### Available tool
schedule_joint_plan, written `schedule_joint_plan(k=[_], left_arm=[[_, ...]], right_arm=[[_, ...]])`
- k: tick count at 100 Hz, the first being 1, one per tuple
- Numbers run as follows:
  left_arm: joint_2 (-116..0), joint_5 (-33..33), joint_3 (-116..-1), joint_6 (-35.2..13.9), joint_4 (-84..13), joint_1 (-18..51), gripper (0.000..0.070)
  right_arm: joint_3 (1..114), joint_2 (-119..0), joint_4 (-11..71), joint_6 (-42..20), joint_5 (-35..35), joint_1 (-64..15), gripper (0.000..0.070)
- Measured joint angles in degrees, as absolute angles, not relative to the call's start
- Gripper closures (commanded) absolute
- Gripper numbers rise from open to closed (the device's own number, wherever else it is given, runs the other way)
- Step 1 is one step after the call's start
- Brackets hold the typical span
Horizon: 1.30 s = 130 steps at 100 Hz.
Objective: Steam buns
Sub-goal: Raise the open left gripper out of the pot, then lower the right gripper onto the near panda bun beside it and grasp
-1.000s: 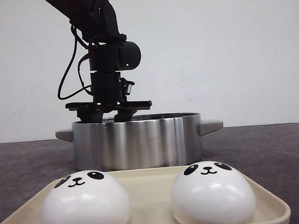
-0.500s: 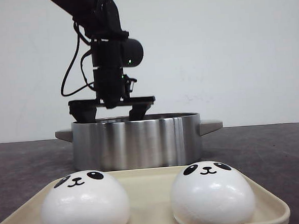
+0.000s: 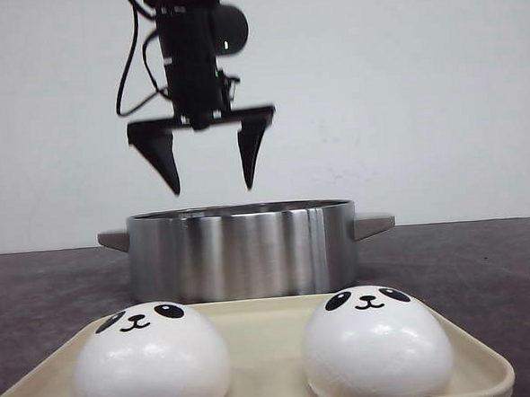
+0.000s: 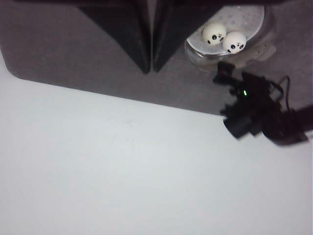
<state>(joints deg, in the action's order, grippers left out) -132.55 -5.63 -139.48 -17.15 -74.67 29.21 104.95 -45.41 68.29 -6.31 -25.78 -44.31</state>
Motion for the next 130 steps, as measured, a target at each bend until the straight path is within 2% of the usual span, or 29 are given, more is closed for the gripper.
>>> schedule_joint_plan(k=[14,25,42,53,69,84,97,113,126,130], left_arm=[[-132.9,-5.6,-151.0,-17.1,-81.4,29.5,0.0063],[-133.3,-5.1,-164.5,-17.0,-81.9,30.9,0.0064],[-127.9,-4.2,-177.9,-15.6,-81.6,36.6,0.0069],[-121.4,-4.3,-178.0,-13.1,-81.6,39.3,0.0076],[-113.4,-5.7,-177.9,-11.0,-81.6,39.4,0.0083],[-105.7,-6.1,-177.9,-9.8,-81.7,39.3,0.0186],[-98.2,-6.3,-177.4,-8.8,-81.9,38.8,0.0186],[-85.0,-6.5,-166.6,-8.3,-81.9,38.9,0.0186],[-72.8,-8.5,-151.8,-8.1,-81.9,38.9,0.0186],[-68.9,-9.9,-146.6,-8.0,-81.9,38.9,0.0186]], right_arm=[[101.4,-45.4,68.2,-6.3,-26.9,-44.3,0.0700],[96.6,-45.4,66.5,-6.9,-26.5,-44.3,0.0700],[89.0,-45.8,62.0,-10.7,-19.7,-44.3,0.0700],[86.2,-47.6,60.3,-13.4,-16.6,-44.3,0.0700],[85.7,-51.9,59.6,-14.9,-14.5,-44.3,0.0700],[85.7,-56.9,58.5,-15.4,-10.3,-44.3,0.0700],[85.7,-61.0,57.9,-15.5,-8.0,-44.3,0.0700],[85.7,-64.8,57.7,-16.4,-5.9,-44.3,0.0700],[85.7,-66.9,60.4,-17.2,-5.9,-44.3,0.0700],[85.7,-67.4,61.9,-17.7,-5.9,-44.3,0.0672]])
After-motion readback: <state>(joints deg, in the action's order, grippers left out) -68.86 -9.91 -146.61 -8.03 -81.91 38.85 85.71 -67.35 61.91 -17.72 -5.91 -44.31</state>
